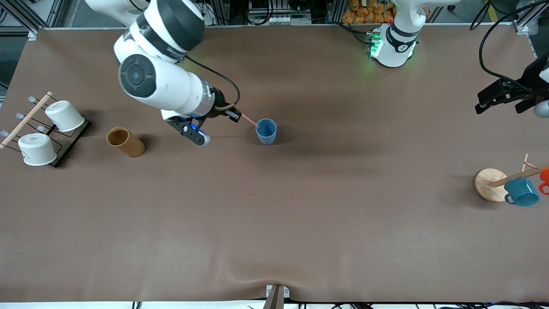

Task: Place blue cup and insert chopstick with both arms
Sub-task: 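Lower the pink chopstick into the blue cup with the right gripper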

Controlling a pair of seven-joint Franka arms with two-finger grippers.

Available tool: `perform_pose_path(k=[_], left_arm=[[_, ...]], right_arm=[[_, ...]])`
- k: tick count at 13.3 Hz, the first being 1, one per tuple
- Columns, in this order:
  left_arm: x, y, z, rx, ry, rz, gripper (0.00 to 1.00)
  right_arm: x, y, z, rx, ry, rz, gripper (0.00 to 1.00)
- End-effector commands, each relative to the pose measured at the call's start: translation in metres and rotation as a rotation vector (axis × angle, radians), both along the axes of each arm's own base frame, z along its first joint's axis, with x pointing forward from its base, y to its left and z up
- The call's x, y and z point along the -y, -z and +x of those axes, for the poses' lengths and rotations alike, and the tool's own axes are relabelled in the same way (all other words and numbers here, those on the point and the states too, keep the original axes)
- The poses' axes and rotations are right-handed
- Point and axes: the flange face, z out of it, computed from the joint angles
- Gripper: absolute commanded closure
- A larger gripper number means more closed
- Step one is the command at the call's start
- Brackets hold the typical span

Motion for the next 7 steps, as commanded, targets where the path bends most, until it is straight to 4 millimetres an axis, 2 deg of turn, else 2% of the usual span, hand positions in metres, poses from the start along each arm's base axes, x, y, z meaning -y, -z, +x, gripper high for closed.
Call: perform_pose_path(k=[1,7], left_arm=[[0.000,0.001,-0.001,-0.001,-0.018,0.014,0.00],[0.002,-0.003,-0.006,-0.017,0.005,-0.002,0.00]], right_arm=[[-0.014,0.009,-0.010,0.019,0.026,-0.027,1.00],[-0.043,0.046,-0.032,0.069,0.038,-0.085,1.00]])
